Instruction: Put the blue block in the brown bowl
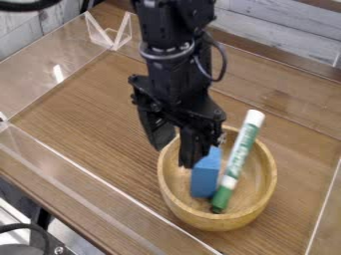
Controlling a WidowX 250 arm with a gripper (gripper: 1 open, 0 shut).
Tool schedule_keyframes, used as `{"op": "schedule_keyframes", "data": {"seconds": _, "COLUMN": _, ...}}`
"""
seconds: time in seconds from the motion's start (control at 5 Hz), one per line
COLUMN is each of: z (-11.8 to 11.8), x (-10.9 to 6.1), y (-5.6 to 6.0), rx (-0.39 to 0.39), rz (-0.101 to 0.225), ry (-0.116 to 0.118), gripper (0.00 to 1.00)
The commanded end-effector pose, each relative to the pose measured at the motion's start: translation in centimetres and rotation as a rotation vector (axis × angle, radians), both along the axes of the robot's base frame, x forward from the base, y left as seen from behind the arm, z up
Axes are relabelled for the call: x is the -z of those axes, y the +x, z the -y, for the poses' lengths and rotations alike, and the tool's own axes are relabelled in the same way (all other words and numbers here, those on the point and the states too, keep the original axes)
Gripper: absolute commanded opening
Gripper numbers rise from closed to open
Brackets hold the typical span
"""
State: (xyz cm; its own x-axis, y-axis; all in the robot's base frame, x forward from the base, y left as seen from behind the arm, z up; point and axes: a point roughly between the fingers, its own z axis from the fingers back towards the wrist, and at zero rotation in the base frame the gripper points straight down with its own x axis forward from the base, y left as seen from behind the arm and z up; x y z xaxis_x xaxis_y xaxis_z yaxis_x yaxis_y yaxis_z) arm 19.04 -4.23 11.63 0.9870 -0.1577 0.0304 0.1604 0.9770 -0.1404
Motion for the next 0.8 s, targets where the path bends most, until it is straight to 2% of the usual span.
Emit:
{"op": "schedule_keyframes", "data": {"seconds": 0.0, "z": -0.09, "x": -1.19, "y": 1.23, "rx": -0.011, "rz": 0.049, "ry": -0.004, "gripper": 0.00}}
{"op": "schedule_keyframes", "data": {"seconds": 0.6, "z": -0.25, "x": -1.73, "y": 1.45, "rx": -0.025, "rz": 0.059, "ry": -0.008, "gripper": 0.00}}
